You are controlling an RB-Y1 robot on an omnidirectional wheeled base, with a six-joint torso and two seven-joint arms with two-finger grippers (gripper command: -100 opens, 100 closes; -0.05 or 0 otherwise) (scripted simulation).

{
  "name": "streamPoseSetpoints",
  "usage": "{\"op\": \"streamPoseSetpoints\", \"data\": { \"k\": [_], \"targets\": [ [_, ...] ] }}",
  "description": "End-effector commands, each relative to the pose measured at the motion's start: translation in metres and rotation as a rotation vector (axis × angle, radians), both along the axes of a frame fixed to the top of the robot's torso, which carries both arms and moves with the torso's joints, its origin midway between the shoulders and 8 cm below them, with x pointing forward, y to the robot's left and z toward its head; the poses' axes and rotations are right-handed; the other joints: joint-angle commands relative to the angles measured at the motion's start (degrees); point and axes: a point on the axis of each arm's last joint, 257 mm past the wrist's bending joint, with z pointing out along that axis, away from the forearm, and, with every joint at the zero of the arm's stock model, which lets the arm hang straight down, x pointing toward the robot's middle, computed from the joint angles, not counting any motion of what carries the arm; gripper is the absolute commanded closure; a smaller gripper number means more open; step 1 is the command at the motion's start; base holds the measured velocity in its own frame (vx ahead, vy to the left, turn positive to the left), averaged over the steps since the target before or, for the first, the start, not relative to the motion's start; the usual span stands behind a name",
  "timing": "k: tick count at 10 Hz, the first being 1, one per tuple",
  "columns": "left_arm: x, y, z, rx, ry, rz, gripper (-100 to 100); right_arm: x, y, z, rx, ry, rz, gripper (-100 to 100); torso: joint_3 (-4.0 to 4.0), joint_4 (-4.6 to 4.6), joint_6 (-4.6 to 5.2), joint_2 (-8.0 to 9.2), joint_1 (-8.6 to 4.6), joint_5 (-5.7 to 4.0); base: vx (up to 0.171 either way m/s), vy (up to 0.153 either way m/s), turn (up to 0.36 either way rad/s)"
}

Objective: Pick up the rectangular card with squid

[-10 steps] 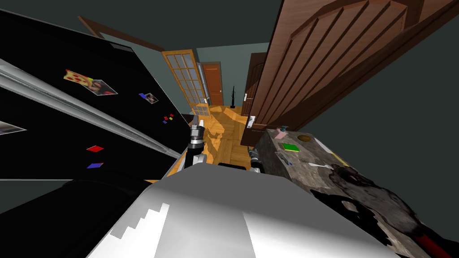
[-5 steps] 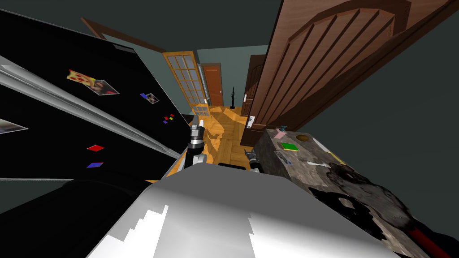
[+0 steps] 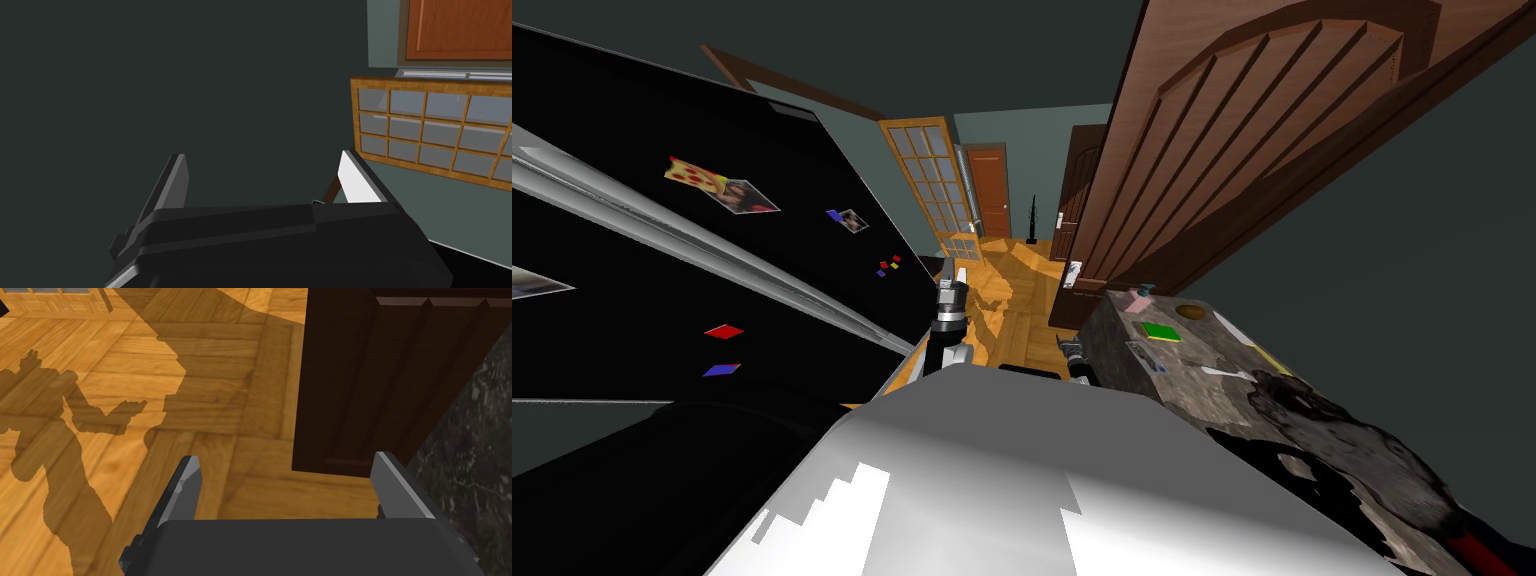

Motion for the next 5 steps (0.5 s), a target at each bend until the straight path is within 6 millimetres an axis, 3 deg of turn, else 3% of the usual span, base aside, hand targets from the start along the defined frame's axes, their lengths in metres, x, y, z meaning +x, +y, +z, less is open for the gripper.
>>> {"op": "streamPoseSetpoints", "data": {
  "k": [1,5],
  "targets": [
    [0.0,0.0,0.0,0.0,0.0,0.0,0,0.0,0.0,0.0,0.0,0.0,0.0,100,0.0,0.0,0.0,0.0,0.0,0.0,0.009,0.0,-0.003],
    [0.0,0.0,0.0,0.0,0.0,0.0,0,0.0001,0.0,0.0001,0.0,0.0,0.0,100,0.15,0.06,0.0,0.26,0.01,0.0,0.0,0.0,0.0]
  ]
}}
